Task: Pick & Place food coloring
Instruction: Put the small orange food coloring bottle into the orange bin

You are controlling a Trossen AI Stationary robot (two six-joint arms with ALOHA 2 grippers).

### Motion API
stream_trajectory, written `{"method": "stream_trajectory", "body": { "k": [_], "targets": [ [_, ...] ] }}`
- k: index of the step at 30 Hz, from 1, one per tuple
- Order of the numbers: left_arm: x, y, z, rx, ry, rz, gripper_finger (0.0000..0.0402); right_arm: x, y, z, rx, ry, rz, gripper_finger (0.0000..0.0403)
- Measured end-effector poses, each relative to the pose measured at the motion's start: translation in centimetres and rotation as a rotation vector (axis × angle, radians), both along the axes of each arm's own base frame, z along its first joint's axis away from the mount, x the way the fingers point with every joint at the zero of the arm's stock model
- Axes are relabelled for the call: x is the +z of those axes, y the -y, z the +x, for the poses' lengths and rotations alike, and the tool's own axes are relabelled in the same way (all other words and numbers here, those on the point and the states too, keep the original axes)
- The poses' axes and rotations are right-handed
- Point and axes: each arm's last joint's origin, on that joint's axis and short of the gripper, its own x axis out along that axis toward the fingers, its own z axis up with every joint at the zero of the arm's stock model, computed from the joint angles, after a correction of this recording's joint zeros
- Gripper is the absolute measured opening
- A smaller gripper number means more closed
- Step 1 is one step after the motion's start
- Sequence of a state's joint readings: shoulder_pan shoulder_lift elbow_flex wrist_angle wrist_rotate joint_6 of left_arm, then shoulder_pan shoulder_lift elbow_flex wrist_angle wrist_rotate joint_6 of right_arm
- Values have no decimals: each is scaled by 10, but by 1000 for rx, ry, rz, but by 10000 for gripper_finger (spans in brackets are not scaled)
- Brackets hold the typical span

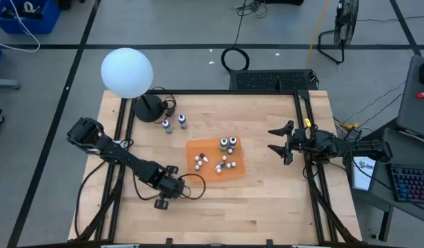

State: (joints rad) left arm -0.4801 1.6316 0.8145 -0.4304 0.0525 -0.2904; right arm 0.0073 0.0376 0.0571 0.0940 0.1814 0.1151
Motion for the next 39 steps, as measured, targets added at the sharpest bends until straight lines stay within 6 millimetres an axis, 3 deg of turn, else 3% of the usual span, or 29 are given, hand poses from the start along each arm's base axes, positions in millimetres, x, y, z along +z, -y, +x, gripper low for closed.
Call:
{"method": "stream_trajectory", "body": {
  "k": [7,10,14,19,24,29,33,39],
  "targets": [
    [58,-1,19,-65,-25,231,63,0,0,0,0,0,0,293],
    [85,-7,35,-112,45,283,63,0,0,0,0,0,0,293],
    [112,-28,58,-134,167,307,63,0,0,0,0,0,0,293],
    [119,-67,80,-139,270,333,63,0,0,0,0,0,0,293],
    [110,-117,97,-70,284,222,63,0,0,0,0,0,0,293],
    [77,-151,113,0,204,165,63,0,0,0,0,-4,0,293],
    [45,-164,122,0,124,125,63,-1,0,1,-1,-9,0,293],
    [5,-165,133,-32,63,72,63,-1,0,1,0,-10,0,293]
  ]
}}
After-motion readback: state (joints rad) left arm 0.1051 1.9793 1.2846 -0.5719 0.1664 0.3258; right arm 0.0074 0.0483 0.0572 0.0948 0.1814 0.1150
